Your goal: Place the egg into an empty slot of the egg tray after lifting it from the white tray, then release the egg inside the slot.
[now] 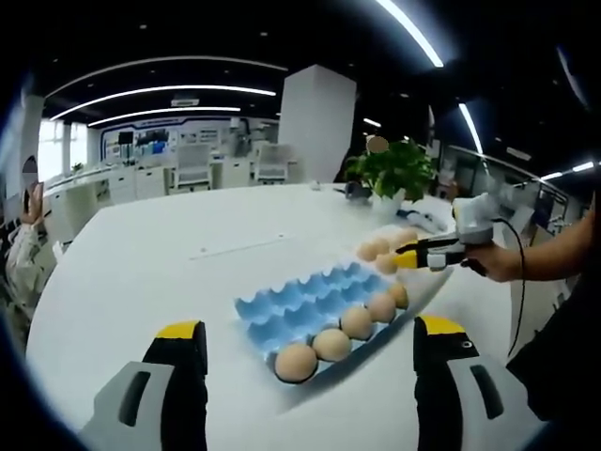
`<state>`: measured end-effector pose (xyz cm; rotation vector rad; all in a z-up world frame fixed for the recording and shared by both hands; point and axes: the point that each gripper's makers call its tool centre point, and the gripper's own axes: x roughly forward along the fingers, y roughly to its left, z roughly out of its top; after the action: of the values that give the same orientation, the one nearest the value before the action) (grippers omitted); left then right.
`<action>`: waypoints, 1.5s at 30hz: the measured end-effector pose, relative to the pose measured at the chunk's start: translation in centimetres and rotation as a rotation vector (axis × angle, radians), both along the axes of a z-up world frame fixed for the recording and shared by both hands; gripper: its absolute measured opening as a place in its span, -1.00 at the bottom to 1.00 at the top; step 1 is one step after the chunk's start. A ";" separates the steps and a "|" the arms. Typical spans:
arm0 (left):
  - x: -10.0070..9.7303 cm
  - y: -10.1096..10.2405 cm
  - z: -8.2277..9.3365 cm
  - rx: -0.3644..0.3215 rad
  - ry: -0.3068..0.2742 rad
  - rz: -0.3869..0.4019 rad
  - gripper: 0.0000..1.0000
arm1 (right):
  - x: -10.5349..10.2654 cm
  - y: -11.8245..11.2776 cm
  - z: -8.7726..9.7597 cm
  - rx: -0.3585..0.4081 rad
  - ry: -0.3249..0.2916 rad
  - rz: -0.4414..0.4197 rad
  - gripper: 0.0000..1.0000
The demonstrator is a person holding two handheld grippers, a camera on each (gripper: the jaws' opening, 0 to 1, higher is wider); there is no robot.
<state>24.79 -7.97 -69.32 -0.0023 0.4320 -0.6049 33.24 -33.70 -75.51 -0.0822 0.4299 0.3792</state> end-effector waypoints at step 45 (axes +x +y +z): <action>0.2 0.2 -1.1 0.039 0.023 0.004 0.83 | 1.1 2.3 2.2 -0.079 -0.031 0.083 -0.51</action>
<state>24.99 -7.75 -70.44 0.0267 0.4657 -0.5931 34.33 -31.39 -73.30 -0.1832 0.4119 0.4420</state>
